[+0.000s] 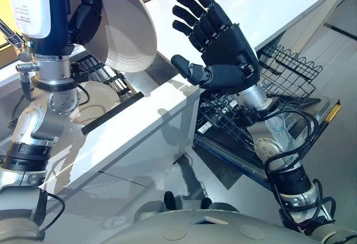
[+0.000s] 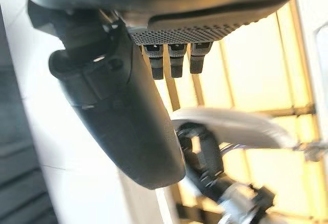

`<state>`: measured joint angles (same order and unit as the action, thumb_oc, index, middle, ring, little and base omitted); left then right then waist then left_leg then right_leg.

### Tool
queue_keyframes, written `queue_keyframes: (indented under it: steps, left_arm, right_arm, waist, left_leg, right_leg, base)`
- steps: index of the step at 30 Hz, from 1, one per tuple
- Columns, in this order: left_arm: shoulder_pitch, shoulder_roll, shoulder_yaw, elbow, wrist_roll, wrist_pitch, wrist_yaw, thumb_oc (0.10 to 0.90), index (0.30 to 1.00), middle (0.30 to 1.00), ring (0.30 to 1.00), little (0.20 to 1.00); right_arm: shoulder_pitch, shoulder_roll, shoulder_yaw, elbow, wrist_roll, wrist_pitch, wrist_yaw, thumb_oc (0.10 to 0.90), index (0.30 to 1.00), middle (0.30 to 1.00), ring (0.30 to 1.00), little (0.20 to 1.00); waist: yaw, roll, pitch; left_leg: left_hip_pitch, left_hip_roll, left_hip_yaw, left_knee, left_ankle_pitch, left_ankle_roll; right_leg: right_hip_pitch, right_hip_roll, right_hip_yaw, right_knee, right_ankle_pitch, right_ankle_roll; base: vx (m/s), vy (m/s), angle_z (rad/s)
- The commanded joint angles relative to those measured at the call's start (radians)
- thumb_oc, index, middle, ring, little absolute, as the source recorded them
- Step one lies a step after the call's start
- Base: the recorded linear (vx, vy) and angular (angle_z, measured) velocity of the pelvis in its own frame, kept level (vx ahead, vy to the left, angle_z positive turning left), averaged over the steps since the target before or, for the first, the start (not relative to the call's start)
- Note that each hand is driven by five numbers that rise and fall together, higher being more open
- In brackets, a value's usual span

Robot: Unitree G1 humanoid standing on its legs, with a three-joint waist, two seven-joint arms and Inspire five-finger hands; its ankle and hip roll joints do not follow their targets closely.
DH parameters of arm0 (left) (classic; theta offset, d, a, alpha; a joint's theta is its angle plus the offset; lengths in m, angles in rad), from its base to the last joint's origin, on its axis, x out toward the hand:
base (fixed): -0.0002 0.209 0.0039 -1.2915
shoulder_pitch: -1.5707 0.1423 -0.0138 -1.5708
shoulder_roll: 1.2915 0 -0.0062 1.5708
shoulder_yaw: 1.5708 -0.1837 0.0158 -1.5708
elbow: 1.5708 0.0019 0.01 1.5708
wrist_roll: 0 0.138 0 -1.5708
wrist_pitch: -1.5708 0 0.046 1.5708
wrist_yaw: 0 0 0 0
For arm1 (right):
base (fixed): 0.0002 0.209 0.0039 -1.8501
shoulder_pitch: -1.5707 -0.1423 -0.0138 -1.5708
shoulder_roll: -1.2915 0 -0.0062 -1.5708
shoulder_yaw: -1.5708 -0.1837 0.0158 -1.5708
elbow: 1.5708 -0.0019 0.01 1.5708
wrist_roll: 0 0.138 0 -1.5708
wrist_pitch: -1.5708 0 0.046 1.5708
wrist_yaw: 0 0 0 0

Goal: Pick up plates and place into dishwasher.

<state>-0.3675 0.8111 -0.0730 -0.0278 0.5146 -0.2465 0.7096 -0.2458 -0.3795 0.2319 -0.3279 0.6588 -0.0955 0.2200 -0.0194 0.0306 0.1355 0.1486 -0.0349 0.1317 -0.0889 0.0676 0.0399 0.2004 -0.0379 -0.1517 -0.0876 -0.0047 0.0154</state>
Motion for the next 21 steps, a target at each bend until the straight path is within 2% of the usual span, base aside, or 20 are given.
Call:
queue_keyframes:
  steps: [1, 5, 10, 15, 21]
  left_arm:
    - [-0.126, -0.011, 0.017, -0.027, 0.033, 0.013, 0.089, 0.100, 0.300, 0.300, 0.300, 0.200]
    - [-0.145, -0.041, -0.010, -0.015, 0.042, 0.037, 0.105, 0.100, 0.300, 0.300, 0.300, 0.200]
    - [-0.162, -0.074, -0.045, 0.009, 0.034, 0.033, 0.131, 0.100, 0.300, 0.300, 0.300, 0.200]
    - [-0.138, -0.115, -0.050, -0.015, 0.073, 0.039, 0.136, 0.100, 0.300, 0.300, 0.300, 0.200]
    - [-0.174, -0.105, -0.084, 0.029, 0.076, 0.066, 0.166, 0.100, 0.300, 0.300, 0.300, 0.200]
  right_arm:
    - [-0.106, 0.017, -0.013, -0.058, -0.001, -0.106, -0.033, 0.800, 0.900, 0.900, 0.900, 0.900]
    - [-0.131, 0.027, 0.012, -0.058, -0.021, -0.099, -0.062, 0.800, 0.900, 0.900, 0.900, 0.900]
    - [-0.154, 0.038, 0.027, -0.049, -0.124, -0.125, -0.175, 0.800, 0.900, 0.900, 0.900, 0.900]
    - [-0.154, 0.061, 0.048, -0.045, -0.041, -0.067, -0.167, 0.800, 0.900, 0.900, 0.900, 0.900]
    - [-0.174, 0.077, 0.081, -0.041, 0.035, -0.037, -0.144, 0.800, 0.900, 0.900, 0.900, 0.900]
  waist:
    - [-0.007, 0.000, -0.089]
    - [-0.006, -0.002, -0.091]
    - [-0.004, -0.005, -0.090]
    - [-0.004, -0.005, -0.088]
    - [-0.003, -0.004, -0.092]
  left_leg:
    - [0.036, -0.011, 0.017, 0.011, -0.124, -0.024]
    - [0.035, -0.010, 0.020, 0.010, -0.120, -0.027]
    - [0.036, -0.012, 0.024, 0.012, -0.121, -0.028]
    - [0.040, -0.012, 0.023, 0.011, -0.123, -0.028]
    - [0.041, -0.008, 0.034, 0.006, -0.120, -0.033]
  right_leg:
    - [-0.060, 0.034, -0.016, 0.095, -0.081, 0.029]
    - [-0.058, 0.034, -0.018, 0.089, -0.076, 0.029]
    - [-0.055, 0.032, -0.023, 0.083, -0.071, 0.030]
    - [-0.051, 0.032, -0.021, 0.077, -0.069, 0.029]
    - [-0.047, 0.027, -0.041, 0.075, -0.068, 0.031]
  base:
    - [0.00, 0.000, 0.00]
    - [0.00, 0.000, 0.00]
    - [0.00, 0.000, 0.00]
    - [0.00, 0.000, 0.00]
    - [0.00, 0.000, 0.00]
